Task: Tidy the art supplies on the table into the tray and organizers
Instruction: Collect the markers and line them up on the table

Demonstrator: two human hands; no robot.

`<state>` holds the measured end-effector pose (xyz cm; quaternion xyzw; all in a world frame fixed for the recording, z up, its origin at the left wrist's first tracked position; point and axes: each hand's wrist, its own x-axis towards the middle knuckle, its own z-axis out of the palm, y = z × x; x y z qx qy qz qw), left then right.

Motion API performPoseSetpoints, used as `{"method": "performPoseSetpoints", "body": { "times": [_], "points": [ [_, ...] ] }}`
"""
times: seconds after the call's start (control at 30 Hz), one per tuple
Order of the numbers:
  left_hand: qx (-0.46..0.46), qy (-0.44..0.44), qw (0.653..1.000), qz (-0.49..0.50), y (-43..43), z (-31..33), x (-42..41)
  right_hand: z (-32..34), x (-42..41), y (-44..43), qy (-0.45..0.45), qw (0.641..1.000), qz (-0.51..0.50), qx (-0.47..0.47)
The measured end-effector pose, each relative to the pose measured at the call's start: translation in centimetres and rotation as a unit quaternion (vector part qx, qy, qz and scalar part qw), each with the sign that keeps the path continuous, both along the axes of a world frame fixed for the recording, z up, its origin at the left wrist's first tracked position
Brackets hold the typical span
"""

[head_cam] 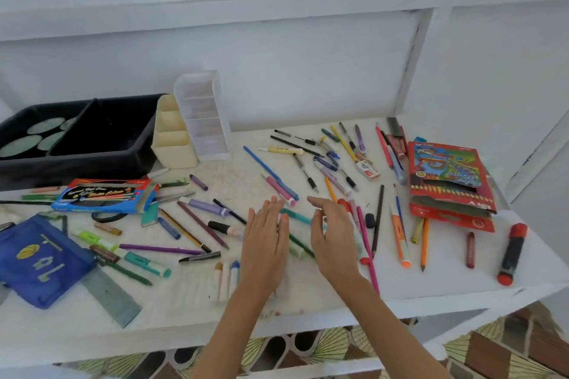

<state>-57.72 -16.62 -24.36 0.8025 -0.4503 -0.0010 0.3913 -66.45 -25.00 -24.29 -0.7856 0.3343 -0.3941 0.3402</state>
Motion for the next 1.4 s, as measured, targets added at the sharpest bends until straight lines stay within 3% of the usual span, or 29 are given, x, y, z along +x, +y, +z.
{"method": "performPoseSetpoints", "body": {
  "times": [0.17, 0.43, 0.6, 0.73, 0.87, 1.13, 1.27, 1.4],
  "points": [
    [-0.017, 0.05, 0.999, 0.008, -6.9, 0.6, 0.7, 0.6, 0.0, -6.6, 0.023, 0.998, -0.007, 0.057],
    [0.003, 0.017, 1.0, -0.024, -18.1, 0.9, 2.7, 1.3, 0.0, -16.1, 0.075, 0.995, 0.003, 0.066],
    [0.055, -0.048, 0.996, -0.059, -23.9, 1.0, 5.1, 0.6, 0.2, -20.3, 0.274, 0.958, 0.014, -0.079],
    [0.155, -0.125, 0.976, -0.087, -26.6, 0.5, 7.0, -0.9, 0.9, -21.0, 0.412, 0.908, 0.054, -0.045],
    [0.233, -0.184, 0.949, -0.11, -27.3, -0.3, 7.9, -2.7, 1.2, -20.8, 0.412, 0.908, 0.057, -0.058],
    [0.287, -0.279, 0.896, -0.192, -28.9, 1.2, 9.7, -3.0, 1.4, -21.3, 0.421, 0.903, 0.072, -0.048],
    [0.272, -0.342, 0.872, -0.221, -28.3, 1.9, 9.9, -2.4, 1.5, -21.4, 0.439, 0.894, 0.075, -0.037],
    [0.15, -0.318, 0.912, -0.209, -27.4, 1.1, 10.1, -2.2, 1.5, -21.4, 0.445, 0.892, 0.075, -0.034]
  ]
}}
